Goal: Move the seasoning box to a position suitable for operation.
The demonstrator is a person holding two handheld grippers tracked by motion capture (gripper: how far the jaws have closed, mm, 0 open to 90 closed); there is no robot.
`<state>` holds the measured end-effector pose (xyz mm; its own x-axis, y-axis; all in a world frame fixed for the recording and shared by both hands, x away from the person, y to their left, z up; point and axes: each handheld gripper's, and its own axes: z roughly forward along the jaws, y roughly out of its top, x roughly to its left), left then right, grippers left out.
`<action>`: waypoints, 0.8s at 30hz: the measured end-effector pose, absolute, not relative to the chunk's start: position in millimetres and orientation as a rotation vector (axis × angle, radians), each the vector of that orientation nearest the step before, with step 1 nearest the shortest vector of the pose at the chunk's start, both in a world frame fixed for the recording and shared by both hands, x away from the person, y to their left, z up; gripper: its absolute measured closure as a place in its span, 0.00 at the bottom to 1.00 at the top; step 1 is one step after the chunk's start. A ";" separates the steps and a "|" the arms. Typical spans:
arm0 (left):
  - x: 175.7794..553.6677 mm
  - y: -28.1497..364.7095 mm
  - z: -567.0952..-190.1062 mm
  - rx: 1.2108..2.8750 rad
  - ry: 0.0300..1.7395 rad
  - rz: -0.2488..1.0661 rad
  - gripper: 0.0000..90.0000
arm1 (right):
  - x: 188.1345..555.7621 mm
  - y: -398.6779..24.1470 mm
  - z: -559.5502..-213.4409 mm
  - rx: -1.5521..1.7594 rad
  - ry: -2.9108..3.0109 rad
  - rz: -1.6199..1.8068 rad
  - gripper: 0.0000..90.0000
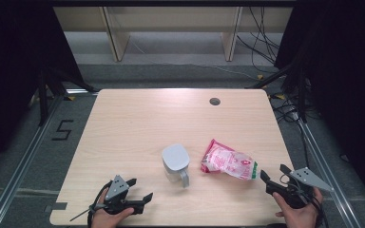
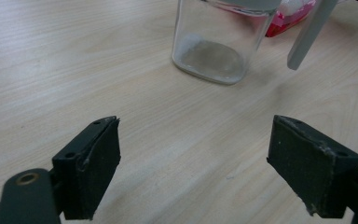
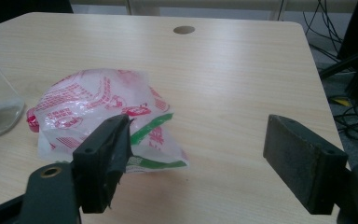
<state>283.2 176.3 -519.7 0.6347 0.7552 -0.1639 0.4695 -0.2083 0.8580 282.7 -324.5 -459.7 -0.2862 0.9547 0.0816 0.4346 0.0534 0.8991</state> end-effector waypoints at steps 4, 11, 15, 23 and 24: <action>281.9 173.6 -520.3 1.855 0.964 0.362 0.19 | 282.0 -323.8 -459.9 1.403 1.779 1.185 0.27; 277.8 165.8 -519.1 1.836 0.930 0.326 0.26 | 282.3 -323.4 -460.1 1.402 1.779 1.180 0.27; 276.6 158.6 -520.5 1.846 0.900 0.290 0.32 | 282.1 -323.5 -460.2 1.403 1.780 1.183 0.27; 279.2 139.1 -519.1 1.870 0.838 0.210 0.40 | 281.3 -320.7 -459.4 1.418 1.773 1.221 0.28; 279.6 136.3 -518.6 1.874 0.832 0.208 0.41 | 283.9 -323.5 -459.6 1.353 1.787 1.212 0.28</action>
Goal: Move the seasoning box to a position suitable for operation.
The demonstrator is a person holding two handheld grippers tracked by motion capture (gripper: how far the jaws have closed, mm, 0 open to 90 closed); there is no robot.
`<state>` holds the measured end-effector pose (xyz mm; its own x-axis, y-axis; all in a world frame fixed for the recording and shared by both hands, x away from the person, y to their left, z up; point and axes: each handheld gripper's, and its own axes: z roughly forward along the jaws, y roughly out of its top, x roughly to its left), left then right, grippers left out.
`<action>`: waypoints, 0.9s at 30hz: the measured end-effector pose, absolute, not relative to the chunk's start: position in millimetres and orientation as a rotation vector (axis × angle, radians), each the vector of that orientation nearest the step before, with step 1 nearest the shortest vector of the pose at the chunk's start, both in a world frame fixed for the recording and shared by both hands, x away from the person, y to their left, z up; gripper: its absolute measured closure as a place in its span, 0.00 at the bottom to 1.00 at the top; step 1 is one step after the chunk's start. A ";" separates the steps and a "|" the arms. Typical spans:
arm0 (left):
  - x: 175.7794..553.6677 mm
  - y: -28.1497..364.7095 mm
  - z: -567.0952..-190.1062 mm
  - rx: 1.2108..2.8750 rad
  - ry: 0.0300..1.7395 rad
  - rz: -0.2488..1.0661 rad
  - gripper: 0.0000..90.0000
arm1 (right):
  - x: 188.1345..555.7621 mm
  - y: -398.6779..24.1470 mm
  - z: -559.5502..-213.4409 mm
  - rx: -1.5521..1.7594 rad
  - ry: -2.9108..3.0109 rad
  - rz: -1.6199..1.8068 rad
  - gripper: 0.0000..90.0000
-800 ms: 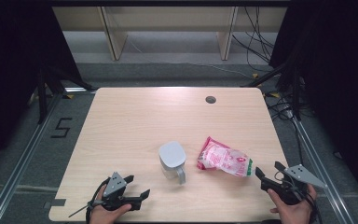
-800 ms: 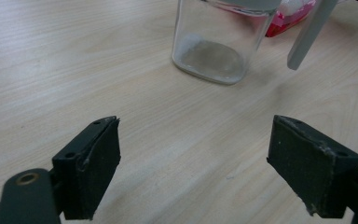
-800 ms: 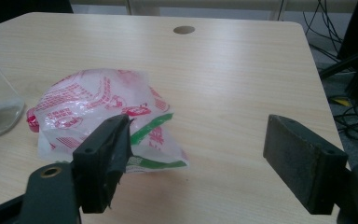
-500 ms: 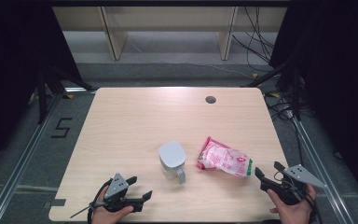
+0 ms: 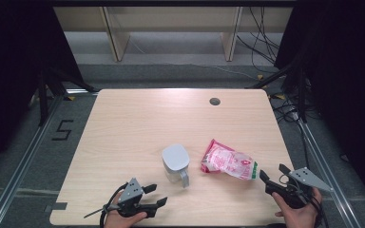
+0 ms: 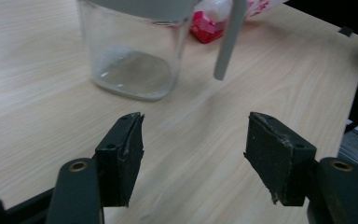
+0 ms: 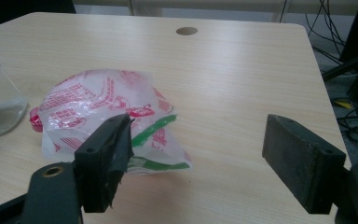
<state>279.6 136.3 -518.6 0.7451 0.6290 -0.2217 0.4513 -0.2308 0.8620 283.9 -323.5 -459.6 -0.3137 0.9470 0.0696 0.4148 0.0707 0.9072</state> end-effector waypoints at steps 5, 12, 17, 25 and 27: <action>284.4 121.7 -517.1 1.889 0.763 0.202 0.46 | 284.0 -323.5 -459.5 1.354 1.790 1.218 0.28; 293.1 99.5 -511.2 1.901 0.724 0.200 0.50 | 283.0 -322.7 -458.6 1.372 1.777 1.211 0.28; 300.1 86.3 -508.7 1.918 0.691 0.209 0.52 | 284.5 -325.4 -459.3 1.357 1.784 1.210 0.28; 307.5 73.2 -510.0 1.923 0.695 0.215 0.53 | 281.8 -320.6 -458.3 1.414 1.797 1.221 0.28; 312.2 68.2 -509.6 1.937 0.679 0.243 0.54 | 282.6 -321.9 -458.4 1.391 1.800 1.227 0.28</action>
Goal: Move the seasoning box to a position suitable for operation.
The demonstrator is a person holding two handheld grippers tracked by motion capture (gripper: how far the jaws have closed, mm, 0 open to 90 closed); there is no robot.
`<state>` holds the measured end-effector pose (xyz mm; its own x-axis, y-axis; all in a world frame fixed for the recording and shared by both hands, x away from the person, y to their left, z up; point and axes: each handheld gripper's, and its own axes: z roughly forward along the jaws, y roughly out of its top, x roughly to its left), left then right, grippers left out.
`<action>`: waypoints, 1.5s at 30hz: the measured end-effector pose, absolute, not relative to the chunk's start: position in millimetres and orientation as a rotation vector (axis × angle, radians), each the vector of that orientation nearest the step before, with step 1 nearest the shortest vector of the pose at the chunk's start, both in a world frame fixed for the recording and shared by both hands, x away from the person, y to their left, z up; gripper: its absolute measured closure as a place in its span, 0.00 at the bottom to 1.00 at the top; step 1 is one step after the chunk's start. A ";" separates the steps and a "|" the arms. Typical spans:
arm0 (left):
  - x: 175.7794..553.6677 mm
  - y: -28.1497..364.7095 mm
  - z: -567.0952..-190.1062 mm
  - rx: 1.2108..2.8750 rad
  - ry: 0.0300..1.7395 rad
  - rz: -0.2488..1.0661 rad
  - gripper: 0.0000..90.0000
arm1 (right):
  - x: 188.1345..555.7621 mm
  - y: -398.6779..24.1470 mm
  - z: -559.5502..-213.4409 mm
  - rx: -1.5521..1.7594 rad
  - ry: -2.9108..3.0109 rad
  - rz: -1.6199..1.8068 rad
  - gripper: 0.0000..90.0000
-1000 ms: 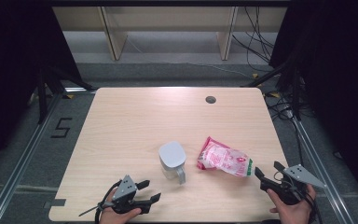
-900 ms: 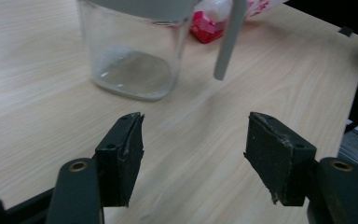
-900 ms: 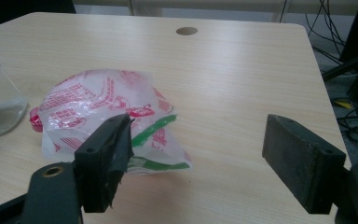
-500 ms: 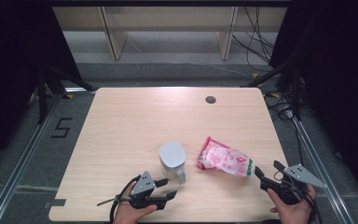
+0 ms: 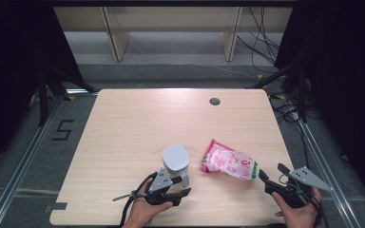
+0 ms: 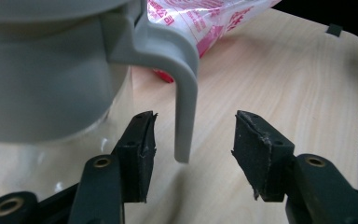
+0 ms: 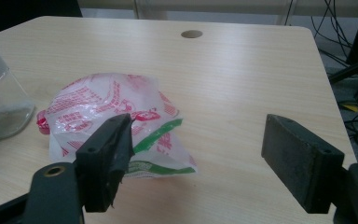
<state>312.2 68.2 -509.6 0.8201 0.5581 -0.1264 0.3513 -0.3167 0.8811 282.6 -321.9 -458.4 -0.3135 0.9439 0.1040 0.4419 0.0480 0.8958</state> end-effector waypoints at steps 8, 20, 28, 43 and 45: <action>318.5 54.8 -508.8 1.941 0.673 0.266 0.70 | 284.4 -322.7 -459.7 1.353 1.806 1.224 0.29; 322.5 61.8 -508.8 1.930 0.675 0.272 0.85 | 285.4 -323.2 -460.3 1.331 1.806 1.228 0.29; 319.0 79.4 -508.9 1.918 0.719 0.310 0.83 | 284.3 -321.3 -459.6 1.363 1.793 1.248 0.29; 319.4 139.4 -510.1 1.873 0.831 0.392 0.76 | 282.6 -316.5 -456.2 1.312 1.788 1.238 0.29; 321.2 145.9 -509.8 1.882 0.835 0.411 0.76 | 280.9 -315.0 -455.6 1.319 1.798 1.228 0.29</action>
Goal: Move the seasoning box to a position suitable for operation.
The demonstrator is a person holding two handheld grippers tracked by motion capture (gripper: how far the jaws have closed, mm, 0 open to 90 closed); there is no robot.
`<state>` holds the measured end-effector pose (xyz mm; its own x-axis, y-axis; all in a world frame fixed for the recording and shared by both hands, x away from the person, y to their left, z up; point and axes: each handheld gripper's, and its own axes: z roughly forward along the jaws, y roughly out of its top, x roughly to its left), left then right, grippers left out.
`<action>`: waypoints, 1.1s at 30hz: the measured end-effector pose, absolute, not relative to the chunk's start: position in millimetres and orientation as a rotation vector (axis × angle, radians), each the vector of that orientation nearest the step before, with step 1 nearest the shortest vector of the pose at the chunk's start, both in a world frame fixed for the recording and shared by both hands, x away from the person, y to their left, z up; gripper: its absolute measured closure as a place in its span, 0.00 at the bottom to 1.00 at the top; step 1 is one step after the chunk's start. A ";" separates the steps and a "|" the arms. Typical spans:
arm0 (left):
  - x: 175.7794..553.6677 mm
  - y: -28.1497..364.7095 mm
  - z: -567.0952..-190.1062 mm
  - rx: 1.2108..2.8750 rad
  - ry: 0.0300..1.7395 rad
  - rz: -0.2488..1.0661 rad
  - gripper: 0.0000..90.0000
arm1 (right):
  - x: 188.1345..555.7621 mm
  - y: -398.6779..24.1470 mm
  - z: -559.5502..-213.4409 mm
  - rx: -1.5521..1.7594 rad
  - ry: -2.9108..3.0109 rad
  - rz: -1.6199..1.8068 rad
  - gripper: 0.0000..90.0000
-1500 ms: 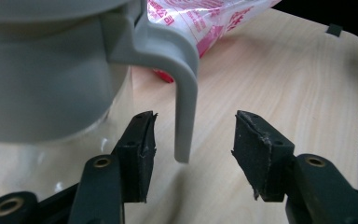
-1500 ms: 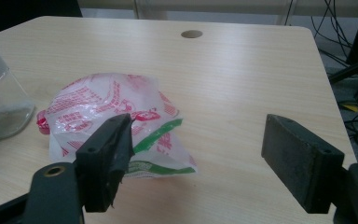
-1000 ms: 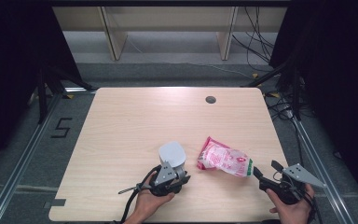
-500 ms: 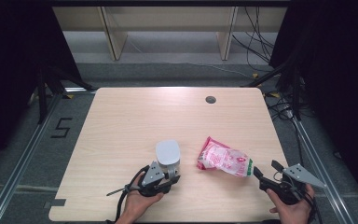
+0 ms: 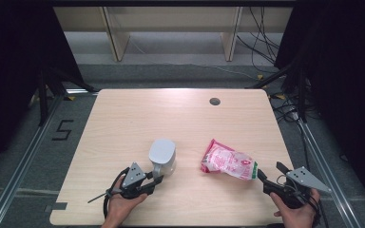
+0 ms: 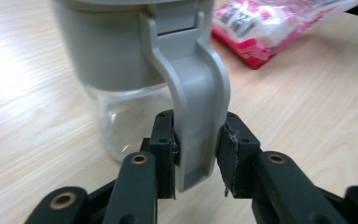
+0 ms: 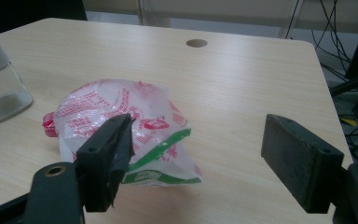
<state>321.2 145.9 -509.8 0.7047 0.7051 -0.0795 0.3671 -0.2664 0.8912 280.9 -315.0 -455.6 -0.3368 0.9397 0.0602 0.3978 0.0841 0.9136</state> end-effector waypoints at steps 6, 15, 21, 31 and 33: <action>326.9 159.0 -510.5 1.855 0.893 0.459 0.75 | 282.6 -314.6 -456.0 1.281 1.798 1.215 0.29; 338.1 174.2 -510.8 1.806 0.991 0.531 0.75 | 281.7 -313.4 -455.2 1.305 1.812 1.220 0.29; 343.5 173.9 -511.2 1.805 0.991 0.571 0.75 | 283.3 -312.1 -455.7 1.265 1.807 1.257 0.29; 359.7 173.3 -511.8 1.790 1.026 0.600 0.75 | 281.3 -304.2 -454.0 1.269 1.838 1.272 0.29; 360.8 173.0 -512.6 1.777 1.035 0.591 0.75 | 282.7 -305.0 -454.0 1.239 1.853 1.259 0.29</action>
